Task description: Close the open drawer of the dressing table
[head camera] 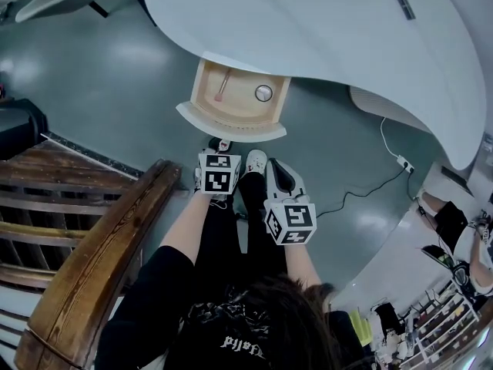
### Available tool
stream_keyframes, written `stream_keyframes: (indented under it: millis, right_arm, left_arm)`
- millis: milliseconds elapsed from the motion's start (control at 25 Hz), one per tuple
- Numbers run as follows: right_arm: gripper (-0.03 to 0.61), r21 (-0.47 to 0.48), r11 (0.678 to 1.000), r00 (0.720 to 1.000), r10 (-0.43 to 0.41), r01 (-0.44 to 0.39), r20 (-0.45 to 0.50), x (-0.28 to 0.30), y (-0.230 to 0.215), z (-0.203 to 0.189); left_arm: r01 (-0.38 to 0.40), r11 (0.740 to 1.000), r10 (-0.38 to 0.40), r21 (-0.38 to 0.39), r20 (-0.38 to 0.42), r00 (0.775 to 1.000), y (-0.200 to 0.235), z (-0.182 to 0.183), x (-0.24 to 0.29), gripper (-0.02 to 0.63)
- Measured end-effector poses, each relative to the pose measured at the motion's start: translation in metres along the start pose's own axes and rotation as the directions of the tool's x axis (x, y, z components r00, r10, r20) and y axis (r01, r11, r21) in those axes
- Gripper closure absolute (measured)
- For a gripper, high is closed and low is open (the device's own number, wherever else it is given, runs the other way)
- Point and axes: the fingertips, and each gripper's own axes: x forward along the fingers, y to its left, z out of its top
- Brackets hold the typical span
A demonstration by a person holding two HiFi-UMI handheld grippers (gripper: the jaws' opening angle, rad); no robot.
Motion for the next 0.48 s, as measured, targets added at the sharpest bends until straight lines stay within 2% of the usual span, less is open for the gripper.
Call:
stream_keyframes:
  millis: [480]
  right_arm:
    - [0.552, 0.046, 0.999, 1.0, -0.029, 0.028, 0.01, 0.016, -0.022, 0.022]
  left_arm:
    - [0.017, 1.0, -0.017, 0.015, 0.001, 1.0, -0.004, 0.033, 0.019, 0.479]
